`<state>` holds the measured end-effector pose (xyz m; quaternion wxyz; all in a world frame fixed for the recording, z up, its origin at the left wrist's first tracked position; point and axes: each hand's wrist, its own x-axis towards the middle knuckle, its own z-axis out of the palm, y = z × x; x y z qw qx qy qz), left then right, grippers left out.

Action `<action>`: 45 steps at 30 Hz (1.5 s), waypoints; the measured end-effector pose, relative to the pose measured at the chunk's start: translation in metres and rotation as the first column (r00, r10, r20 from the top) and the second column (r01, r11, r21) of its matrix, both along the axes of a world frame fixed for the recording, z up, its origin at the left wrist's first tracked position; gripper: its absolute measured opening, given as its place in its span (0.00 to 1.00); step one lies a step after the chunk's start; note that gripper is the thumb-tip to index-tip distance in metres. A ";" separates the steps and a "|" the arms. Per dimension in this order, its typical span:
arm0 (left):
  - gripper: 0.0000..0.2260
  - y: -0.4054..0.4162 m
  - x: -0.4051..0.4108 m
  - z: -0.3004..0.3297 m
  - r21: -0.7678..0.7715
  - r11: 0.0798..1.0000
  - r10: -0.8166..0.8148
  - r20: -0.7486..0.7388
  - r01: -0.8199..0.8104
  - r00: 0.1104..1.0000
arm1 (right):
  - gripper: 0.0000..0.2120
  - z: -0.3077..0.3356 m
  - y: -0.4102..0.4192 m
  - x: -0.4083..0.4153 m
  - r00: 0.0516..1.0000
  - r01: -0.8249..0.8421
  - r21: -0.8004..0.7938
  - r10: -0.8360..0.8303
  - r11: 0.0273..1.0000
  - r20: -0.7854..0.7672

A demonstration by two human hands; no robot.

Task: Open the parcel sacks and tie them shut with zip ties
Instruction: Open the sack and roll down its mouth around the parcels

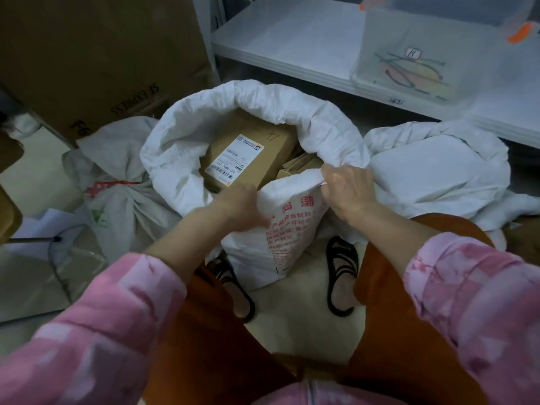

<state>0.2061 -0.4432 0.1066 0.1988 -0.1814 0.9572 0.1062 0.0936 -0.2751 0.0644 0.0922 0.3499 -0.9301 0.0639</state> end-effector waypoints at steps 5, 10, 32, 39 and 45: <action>0.18 0.002 -0.044 0.041 0.510 0.853 0.231 -0.180 -0.110 0.956 | 0.05 -0.007 0.009 0.002 0.994 -0.054 -0.140 0.040 0.989 -0.100; 0.17 0.024 -0.064 0.007 0.452 0.880 0.099 0.126 -0.146 0.987 | 0.03 -0.008 0.020 -0.001 0.982 -0.125 -0.208 0.091 0.970 -0.165; 0.16 0.068 -0.012 -0.059 -0.317 0.945 -0.176 -0.295 0.078 0.939 | 0.14 0.014 -0.010 -0.011 0.646 0.563 -0.193 -0.283 0.803 0.709; 0.09 0.070 -0.006 -0.058 0.017 0.988 -0.151 -0.052 0.152 0.987 | 0.08 -0.012 -0.001 -0.035 0.140 0.883 -0.175 0.113 0.435 0.984; 0.04 0.055 -0.042 -0.024 0.126 0.990 0.095 -0.259 -0.064 0.961 | 0.08 -0.009 0.027 -0.033 -0.045 0.920 -0.176 0.540 0.350 0.840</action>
